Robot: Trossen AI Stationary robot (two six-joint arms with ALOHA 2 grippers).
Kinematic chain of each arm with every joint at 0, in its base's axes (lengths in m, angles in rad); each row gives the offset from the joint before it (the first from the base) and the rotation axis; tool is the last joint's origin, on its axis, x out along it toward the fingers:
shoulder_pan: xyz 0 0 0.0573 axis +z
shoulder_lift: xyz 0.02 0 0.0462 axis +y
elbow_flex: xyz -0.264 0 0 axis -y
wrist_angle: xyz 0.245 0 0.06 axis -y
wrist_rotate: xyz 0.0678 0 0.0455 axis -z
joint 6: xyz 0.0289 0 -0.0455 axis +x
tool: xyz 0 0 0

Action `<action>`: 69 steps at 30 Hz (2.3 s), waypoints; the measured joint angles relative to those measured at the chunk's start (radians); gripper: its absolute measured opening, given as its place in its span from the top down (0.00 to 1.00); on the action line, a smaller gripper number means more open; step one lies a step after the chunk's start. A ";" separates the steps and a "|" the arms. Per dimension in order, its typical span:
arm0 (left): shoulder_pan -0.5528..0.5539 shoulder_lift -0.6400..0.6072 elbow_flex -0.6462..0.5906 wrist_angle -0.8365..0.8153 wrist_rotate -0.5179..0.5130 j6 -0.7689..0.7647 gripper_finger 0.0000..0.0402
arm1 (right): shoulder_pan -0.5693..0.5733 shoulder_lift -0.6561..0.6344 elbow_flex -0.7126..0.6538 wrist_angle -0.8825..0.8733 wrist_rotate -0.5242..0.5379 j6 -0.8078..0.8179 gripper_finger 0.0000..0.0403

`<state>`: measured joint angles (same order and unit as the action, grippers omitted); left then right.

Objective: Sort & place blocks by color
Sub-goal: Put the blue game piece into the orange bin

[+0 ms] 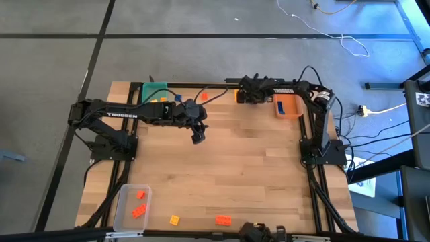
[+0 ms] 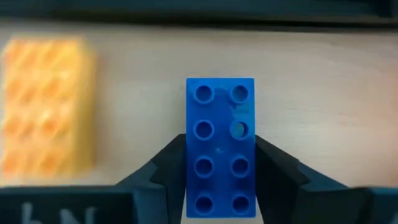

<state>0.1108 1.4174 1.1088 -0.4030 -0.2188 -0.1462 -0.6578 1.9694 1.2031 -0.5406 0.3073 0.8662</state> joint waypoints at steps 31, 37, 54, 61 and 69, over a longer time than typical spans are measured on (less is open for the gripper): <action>-0.002 0.000 0.000 -0.007 0.056 0.000 0.58 | -0.038 -0.444 -0.002 -0.578 0.200 -0.212 0.65; -0.002 0.000 0.000 -0.007 0.056 0.000 0.58 | -0.121 -0.441 -0.052 -0.603 0.207 -0.233 0.65; -0.003 0.000 0.000 -0.008 0.057 0.000 0.58 | -0.203 -0.441 -0.313 -0.336 0.109 -0.293 0.65; -0.003 0.000 0.000 -0.008 0.056 0.000 0.58 | -0.203 -0.441 -0.371 -0.291 0.108 -0.270 0.53; -0.003 0.000 0.000 -0.008 0.056 0.000 0.58 | -0.203 -0.441 -0.324 -0.339 0.108 -0.279 0.42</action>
<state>0.1081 1.4174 1.1088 -0.4107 -0.1623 -0.1463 -0.8612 1.5288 0.8788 -0.8793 0.4149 0.5877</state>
